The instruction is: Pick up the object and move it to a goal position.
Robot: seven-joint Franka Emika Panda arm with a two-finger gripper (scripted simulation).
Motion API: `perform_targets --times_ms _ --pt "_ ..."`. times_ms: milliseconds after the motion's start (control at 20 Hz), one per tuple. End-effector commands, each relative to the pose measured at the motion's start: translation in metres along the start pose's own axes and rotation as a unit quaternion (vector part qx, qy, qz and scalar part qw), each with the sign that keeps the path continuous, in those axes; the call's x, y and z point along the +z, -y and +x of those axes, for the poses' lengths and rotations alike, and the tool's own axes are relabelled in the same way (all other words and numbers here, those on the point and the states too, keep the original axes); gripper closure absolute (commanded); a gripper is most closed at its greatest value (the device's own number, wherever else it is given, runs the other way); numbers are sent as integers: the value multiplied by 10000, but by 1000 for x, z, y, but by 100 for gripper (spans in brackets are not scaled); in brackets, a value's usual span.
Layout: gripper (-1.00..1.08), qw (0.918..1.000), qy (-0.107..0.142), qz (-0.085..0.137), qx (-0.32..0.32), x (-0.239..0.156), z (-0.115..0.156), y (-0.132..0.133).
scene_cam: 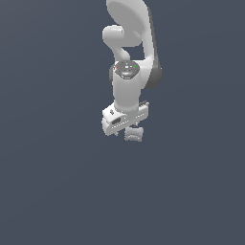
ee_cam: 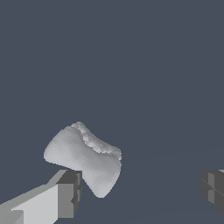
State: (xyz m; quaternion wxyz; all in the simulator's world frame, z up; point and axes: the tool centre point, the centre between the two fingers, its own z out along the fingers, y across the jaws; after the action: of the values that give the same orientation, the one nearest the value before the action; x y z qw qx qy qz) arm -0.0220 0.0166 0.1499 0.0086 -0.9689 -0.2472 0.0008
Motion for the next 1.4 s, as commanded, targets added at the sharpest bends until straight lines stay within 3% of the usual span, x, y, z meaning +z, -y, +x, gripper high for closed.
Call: perform_targets --times_ms 0,300,550,800,1350 --pt "-92 9992 6 -9 -397 3 -1 5" --pt "-92 9912 20 -28 -1326 10 -5 16" --pt "-92 9778 30 -40 -2095 16 -8 25" --pt "-92 9584 39 -51 -2855 22 -11 35" --pt "-92 9075 50 -65 -4200 31 -17 53"
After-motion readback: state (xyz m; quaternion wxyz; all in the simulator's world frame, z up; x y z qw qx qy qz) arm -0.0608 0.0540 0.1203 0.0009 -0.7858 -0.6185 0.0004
